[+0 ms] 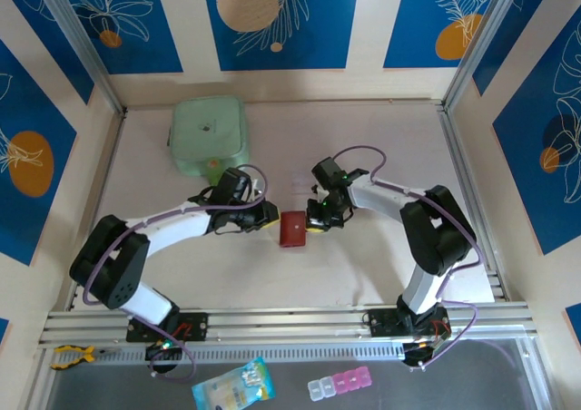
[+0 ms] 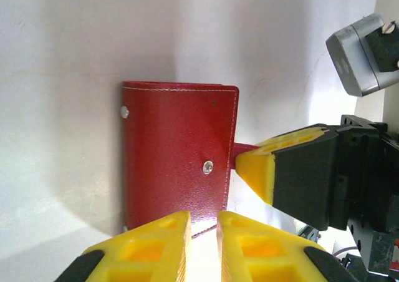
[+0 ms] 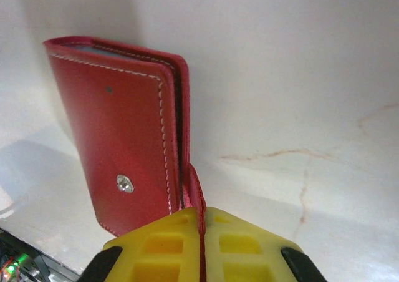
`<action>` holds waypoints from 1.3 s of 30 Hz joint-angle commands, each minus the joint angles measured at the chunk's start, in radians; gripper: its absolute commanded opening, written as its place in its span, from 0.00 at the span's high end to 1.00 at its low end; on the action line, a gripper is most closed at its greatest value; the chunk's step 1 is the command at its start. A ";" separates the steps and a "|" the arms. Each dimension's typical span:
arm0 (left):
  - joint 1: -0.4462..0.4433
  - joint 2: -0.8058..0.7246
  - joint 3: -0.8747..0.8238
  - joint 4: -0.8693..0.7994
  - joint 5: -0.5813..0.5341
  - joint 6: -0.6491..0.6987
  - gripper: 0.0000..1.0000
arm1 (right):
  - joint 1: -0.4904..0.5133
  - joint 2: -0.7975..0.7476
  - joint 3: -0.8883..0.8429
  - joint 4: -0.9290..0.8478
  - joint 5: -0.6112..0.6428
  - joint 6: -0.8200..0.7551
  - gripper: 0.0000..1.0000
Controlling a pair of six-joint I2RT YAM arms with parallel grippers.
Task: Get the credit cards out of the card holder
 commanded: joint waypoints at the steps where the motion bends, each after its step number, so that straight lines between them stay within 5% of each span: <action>1: 0.026 -0.037 0.005 -0.008 -0.017 0.035 0.80 | -0.005 -0.041 0.050 -0.098 0.011 -0.087 1.00; 28: 0.107 -0.101 -0.023 -0.072 0.026 0.071 0.79 | 0.079 0.026 0.334 -0.286 -0.036 -0.206 1.00; 39: 0.052 0.047 -0.003 -0.061 0.039 0.084 0.85 | 0.022 -0.048 0.211 -0.284 0.034 -0.183 1.00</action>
